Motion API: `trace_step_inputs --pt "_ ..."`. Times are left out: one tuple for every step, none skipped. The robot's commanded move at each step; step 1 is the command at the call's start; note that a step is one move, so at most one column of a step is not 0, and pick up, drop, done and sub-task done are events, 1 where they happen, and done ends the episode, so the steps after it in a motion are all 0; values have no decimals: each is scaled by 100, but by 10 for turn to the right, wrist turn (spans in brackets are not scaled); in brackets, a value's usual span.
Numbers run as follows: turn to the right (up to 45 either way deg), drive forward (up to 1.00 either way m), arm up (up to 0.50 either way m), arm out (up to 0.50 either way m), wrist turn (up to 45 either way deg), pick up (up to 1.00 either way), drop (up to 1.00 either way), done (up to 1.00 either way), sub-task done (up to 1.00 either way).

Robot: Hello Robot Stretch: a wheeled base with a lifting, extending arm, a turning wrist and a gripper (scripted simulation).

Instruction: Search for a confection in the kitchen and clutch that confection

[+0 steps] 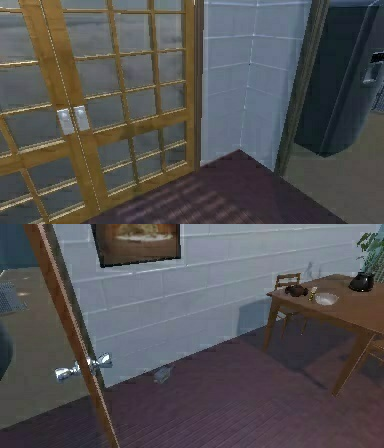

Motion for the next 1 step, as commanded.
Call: trace_step_inputs --pt "0 30 0 0 0 0 0 0 0"
